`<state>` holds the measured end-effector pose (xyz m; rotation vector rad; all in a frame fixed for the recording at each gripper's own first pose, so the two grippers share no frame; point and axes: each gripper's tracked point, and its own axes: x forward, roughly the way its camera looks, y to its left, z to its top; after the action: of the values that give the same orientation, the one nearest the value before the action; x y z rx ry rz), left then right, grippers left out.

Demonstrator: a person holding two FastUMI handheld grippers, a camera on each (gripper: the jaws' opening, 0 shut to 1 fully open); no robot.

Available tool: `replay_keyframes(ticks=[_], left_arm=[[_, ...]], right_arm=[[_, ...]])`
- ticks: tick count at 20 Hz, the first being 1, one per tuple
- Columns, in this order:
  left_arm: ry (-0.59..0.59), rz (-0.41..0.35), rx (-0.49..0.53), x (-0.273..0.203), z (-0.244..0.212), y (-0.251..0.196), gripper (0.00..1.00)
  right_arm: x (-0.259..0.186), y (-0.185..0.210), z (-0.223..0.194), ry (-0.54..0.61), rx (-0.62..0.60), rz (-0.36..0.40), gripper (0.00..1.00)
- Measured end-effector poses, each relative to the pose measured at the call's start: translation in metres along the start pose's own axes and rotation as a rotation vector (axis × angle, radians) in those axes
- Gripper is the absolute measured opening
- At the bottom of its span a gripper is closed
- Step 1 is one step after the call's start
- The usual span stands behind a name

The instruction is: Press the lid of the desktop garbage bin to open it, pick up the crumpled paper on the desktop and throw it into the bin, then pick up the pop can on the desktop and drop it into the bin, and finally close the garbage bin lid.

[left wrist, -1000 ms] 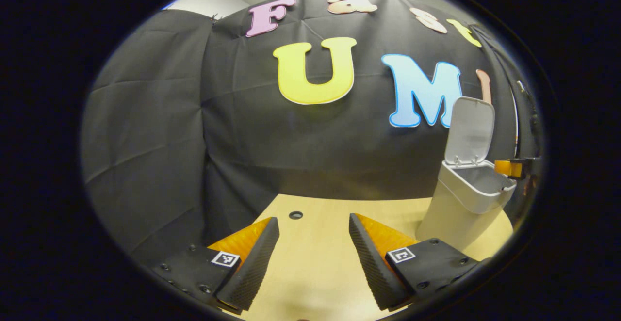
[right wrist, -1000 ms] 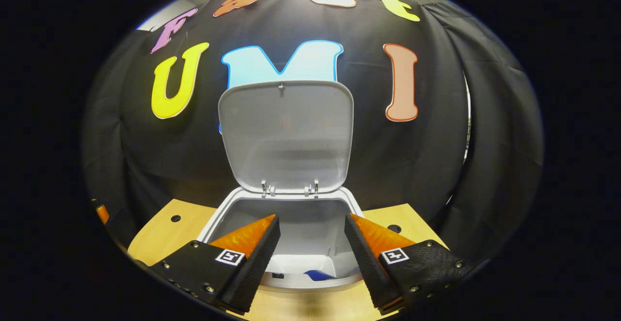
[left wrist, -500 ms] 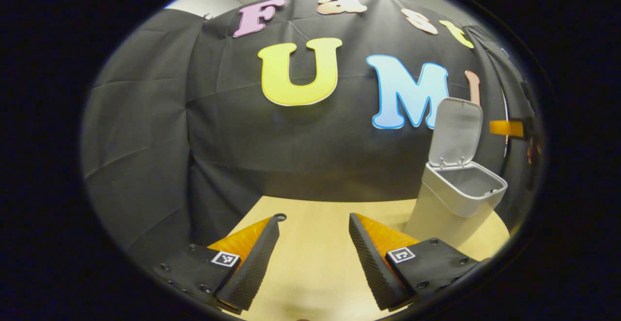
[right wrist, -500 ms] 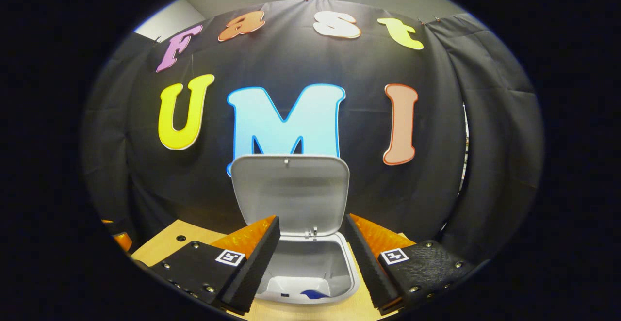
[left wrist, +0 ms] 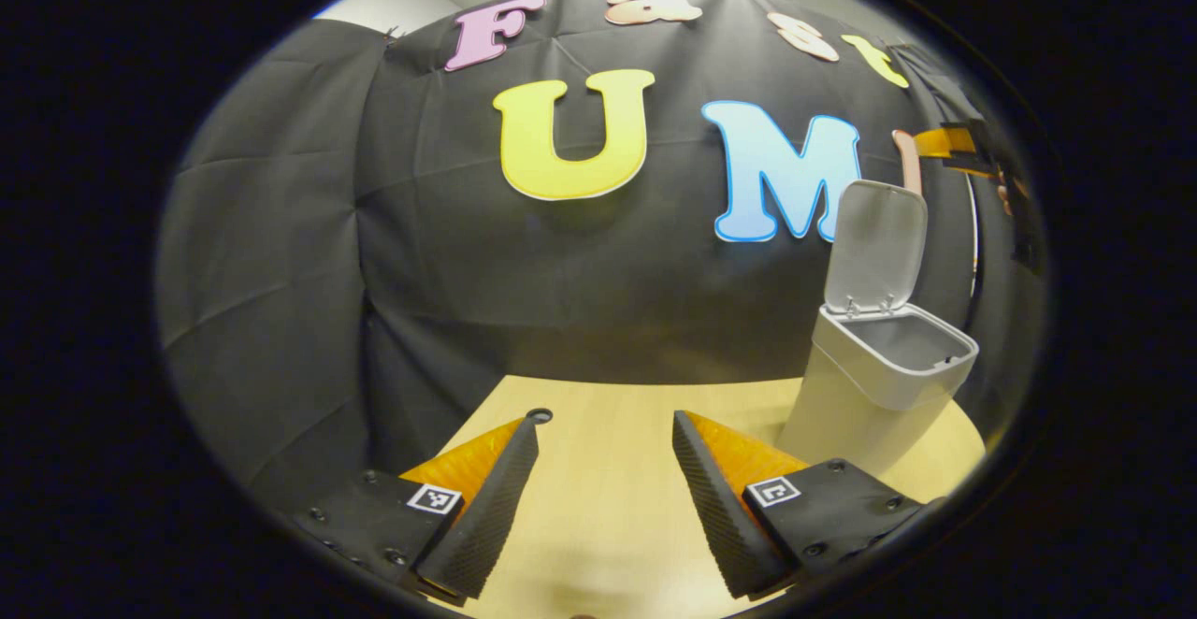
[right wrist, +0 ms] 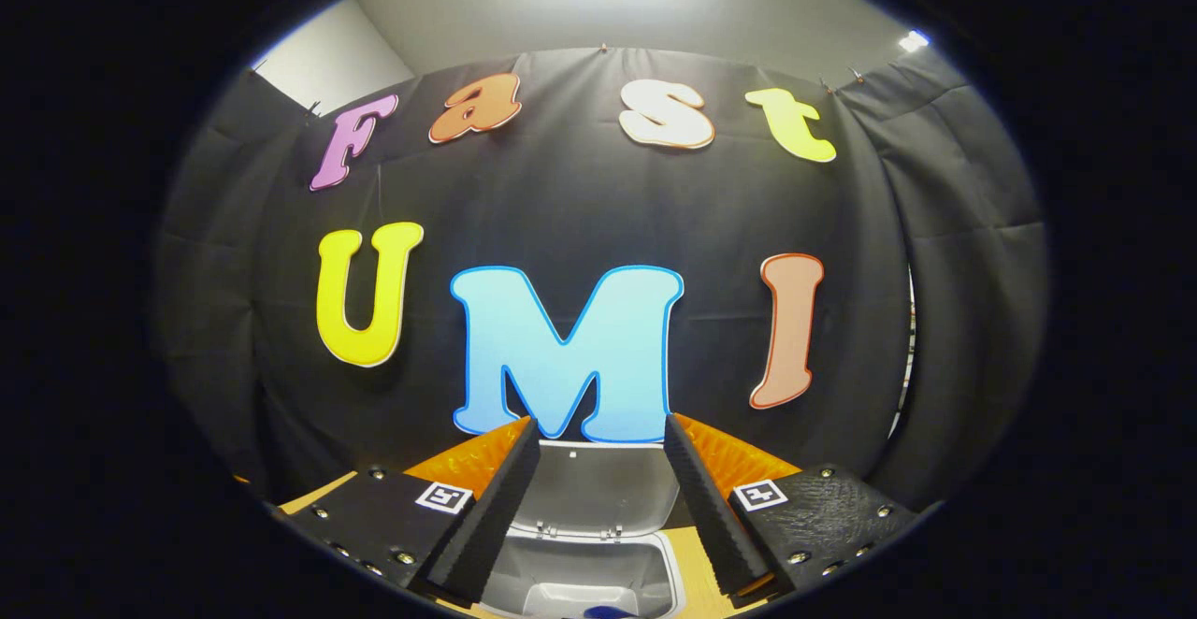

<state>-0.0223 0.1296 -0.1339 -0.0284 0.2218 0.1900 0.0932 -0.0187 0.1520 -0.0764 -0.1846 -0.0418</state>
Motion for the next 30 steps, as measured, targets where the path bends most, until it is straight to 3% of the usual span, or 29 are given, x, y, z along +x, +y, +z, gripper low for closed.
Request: replay_keyframes(ticks=[4,7,9,11,16,23,25,28,29,30], left_arm=[[0.006,0.02,-0.006,-0.004,-0.002,0.011,0.99],[0.009,0.045,-0.006,-0.009,-0.004,0.022,0.92],[0.009,0.065,-0.003,-0.014,-0.004,0.03,0.92],[0.009,0.086,-0.003,-0.02,-0.005,0.039,0.99],[0.014,0.126,-0.017,-0.03,-0.009,0.057,0.99],[0.017,0.123,-0.038,-0.027,-0.012,0.056,0.92],[0.016,0.108,-0.038,-0.022,-0.011,0.049,0.99],[0.014,0.078,-0.036,-0.016,-0.01,0.036,0.95],[0.012,0.067,-0.036,-0.012,-0.009,0.031,0.99],[0.01,0.056,-0.036,-0.009,-0.007,0.026,0.95]], right_arm=[[0.029,0.01,0.004,0.0,-0.01,0.016,0.86],[0.049,0.016,-0.005,0.016,-0.008,0.019,0.86],[0.059,0.02,-0.017,0.035,-0.025,0.017,0.86],[0.067,0.021,-0.027,0.056,-0.033,0.018,0.86],[0.085,0.018,-0.049,0.11,-0.031,0.014,0.86],[0.063,0.019,-0.056,0.13,-0.01,0.038,0.87],[0.048,0.02,-0.061,0.142,0.007,0.047,0.87],[0.03,0.02,-0.07,0.163,0.032,0.061,0.87],[0.024,0.02,-0.072,0.168,0.036,0.065,0.87],[0.02,0.02,-0.075,0.174,0.036,0.068,0.87]])
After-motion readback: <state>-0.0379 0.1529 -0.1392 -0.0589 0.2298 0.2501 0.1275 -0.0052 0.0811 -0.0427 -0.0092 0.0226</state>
